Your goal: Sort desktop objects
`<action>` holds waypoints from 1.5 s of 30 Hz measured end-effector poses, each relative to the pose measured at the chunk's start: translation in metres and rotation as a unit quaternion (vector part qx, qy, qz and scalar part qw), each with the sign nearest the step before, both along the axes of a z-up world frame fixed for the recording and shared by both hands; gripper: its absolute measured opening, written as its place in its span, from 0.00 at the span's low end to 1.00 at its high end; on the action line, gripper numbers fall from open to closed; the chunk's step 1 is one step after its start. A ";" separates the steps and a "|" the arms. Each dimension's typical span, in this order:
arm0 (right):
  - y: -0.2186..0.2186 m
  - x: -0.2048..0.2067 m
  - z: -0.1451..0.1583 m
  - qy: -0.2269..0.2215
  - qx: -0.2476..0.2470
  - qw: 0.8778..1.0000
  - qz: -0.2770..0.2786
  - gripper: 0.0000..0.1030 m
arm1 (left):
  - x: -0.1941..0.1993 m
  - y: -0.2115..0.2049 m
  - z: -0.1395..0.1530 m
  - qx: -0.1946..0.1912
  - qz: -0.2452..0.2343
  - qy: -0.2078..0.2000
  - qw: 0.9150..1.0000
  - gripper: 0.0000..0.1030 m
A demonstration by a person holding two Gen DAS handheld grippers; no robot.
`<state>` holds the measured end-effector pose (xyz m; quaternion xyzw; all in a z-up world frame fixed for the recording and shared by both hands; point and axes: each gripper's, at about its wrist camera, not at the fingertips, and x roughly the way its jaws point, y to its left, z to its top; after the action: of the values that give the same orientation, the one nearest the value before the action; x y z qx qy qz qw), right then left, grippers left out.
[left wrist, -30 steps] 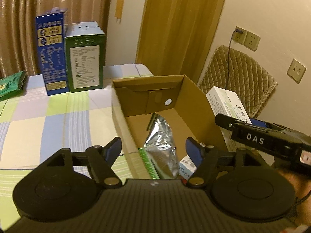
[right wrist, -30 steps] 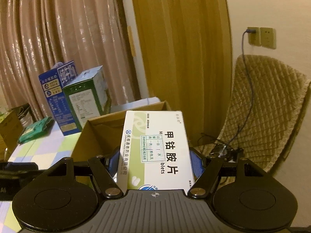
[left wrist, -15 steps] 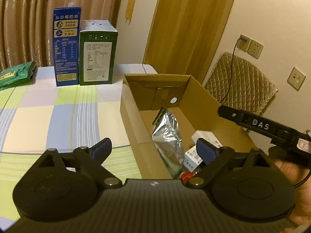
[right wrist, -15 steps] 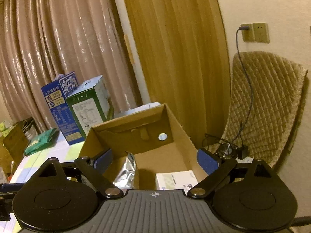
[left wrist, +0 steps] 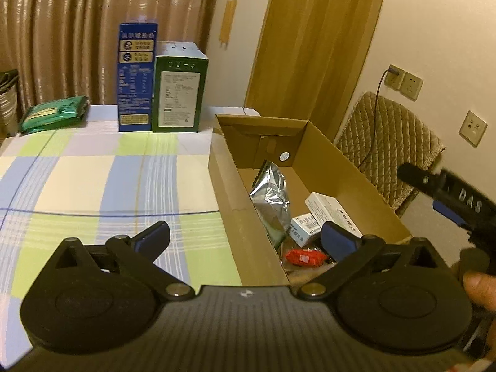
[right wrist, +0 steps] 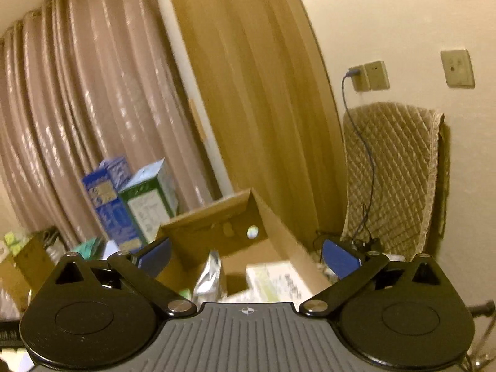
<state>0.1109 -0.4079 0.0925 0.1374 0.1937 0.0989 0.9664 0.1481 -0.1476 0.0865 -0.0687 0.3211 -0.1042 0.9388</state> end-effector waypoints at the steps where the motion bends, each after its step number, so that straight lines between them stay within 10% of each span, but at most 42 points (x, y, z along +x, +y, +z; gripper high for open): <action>1: -0.001 -0.007 0.000 0.009 -0.003 1.000 0.000 0.98 | -0.006 0.000 0.002 -0.001 0.003 0.005 1.000 0.99; 21: 0.012 -0.095 0.008 0.097 -0.130 0.985 0.065 0.98 | -0.113 -0.011 0.002 0.021 0.011 0.028 0.999 0.99; 45: 0.023 -0.114 0.016 0.096 -0.175 0.976 0.082 0.98 | -0.124 -0.006 0.000 0.034 0.031 0.023 0.999 0.99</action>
<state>-0.0031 -0.3849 0.1085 -0.0412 0.3106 0.1285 0.9409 0.0236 -0.1538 0.0869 -0.0493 0.3434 -0.0622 0.9358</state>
